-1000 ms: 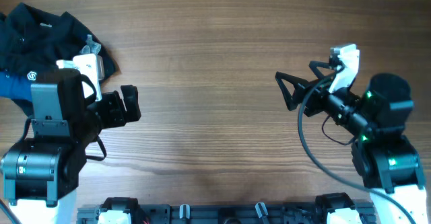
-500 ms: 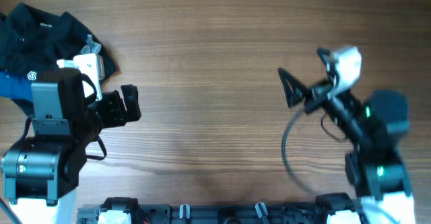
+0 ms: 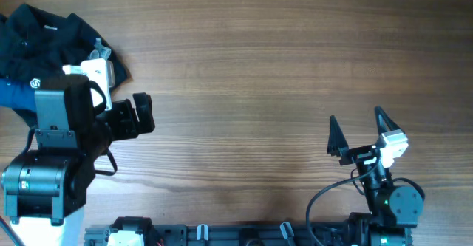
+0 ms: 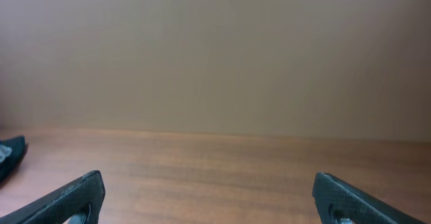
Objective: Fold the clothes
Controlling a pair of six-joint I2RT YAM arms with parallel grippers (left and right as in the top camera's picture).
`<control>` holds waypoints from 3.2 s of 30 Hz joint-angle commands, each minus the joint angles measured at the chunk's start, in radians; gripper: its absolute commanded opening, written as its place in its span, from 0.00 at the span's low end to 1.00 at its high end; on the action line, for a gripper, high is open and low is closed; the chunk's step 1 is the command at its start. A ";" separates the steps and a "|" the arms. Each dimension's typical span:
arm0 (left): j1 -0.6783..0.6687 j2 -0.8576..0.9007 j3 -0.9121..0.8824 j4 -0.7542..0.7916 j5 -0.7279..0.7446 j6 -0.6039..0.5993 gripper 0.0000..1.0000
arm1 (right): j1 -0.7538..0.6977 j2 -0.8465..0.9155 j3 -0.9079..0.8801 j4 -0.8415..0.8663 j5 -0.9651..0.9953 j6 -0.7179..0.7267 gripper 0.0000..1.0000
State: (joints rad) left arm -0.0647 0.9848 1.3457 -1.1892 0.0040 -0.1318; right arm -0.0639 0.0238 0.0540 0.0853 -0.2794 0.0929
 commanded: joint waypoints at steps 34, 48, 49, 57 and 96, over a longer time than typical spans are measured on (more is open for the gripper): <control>-0.005 -0.040 -0.024 0.076 -0.076 0.043 1.00 | 0.005 -0.010 -0.049 -0.062 0.010 0.012 1.00; 0.039 -0.595 -0.799 0.873 0.000 0.041 1.00 | 0.005 -0.010 -0.049 -0.062 0.010 0.012 1.00; 0.039 -0.639 -0.847 0.883 0.006 0.037 1.00 | 0.005 -0.010 -0.049 -0.063 0.010 0.012 1.00; 0.039 -0.922 -1.121 1.019 0.006 -0.011 1.00 | 0.005 -0.010 -0.049 -0.062 0.010 0.012 1.00; 0.021 -0.978 -1.340 1.114 0.013 -0.165 1.00 | 0.005 -0.010 -0.049 -0.063 0.010 0.012 1.00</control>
State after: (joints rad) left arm -0.0391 0.0135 0.0101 -0.0723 0.0055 -0.2840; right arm -0.0662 0.0185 0.0063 0.0219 -0.2794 0.0937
